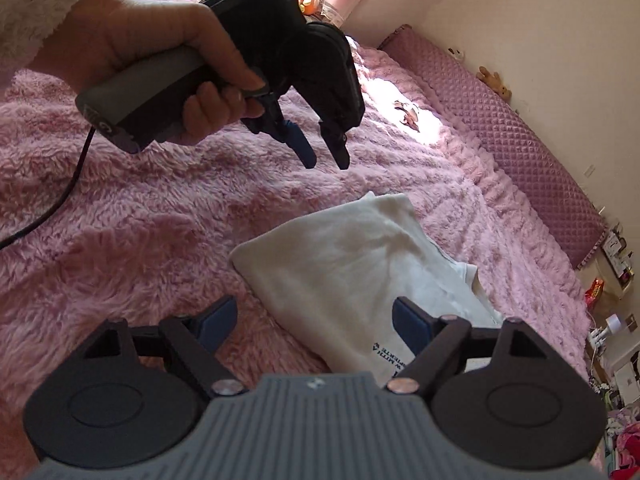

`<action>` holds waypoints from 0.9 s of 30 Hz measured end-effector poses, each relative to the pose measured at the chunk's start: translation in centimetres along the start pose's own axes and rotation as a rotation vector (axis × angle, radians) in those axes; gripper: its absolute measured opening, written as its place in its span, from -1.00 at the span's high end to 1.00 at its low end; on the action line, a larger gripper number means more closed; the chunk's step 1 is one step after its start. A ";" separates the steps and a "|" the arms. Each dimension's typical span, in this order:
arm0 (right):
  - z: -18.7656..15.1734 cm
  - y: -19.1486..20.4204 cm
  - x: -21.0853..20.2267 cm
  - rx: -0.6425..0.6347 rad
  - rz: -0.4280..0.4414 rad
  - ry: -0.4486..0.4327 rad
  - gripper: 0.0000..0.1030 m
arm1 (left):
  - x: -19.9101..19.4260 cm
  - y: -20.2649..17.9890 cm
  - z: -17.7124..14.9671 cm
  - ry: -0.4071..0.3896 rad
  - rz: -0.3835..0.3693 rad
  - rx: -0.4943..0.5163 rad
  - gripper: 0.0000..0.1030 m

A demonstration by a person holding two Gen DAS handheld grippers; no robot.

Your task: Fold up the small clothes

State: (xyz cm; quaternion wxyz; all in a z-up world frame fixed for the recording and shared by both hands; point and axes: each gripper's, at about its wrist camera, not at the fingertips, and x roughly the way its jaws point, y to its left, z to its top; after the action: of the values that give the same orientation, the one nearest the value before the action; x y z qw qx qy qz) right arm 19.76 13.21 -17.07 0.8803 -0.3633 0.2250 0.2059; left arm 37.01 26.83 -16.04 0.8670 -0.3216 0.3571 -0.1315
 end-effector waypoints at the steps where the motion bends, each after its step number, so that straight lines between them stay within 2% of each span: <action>1: 0.1 0.4 0.2 -0.012 -0.010 -0.008 -0.57 | 0.4 0.0 0.1 0.001 -0.002 0.004 0.36; 5: 0.9 1.1 1.5 0.002 0.003 -0.018 -0.57 | 2.7 0.2 0.7 0.025 -0.011 0.009 0.35; 10: 1.2 2.1 3.5 -0.035 -0.051 -0.012 -0.57 | 5.1 0.3 1.2 0.046 -0.044 0.003 0.35; 24: 1.7 2.5 6.3 -0.039 -0.089 -0.027 -0.53 | 9.2 2.8 2.1 0.070 -0.242 -0.251 0.35; 27: 1.7 2.5 6.2 -0.032 -0.086 -0.027 -0.53 | 9.5 2.7 2.2 0.076 -0.246 -0.254 0.33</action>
State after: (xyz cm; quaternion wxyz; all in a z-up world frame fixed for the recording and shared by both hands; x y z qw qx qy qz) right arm 23.94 17.32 -20.71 0.8854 -0.3838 0.1942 0.1761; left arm 45.29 25.49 -21.69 0.7828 -0.4645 0.3612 -0.2026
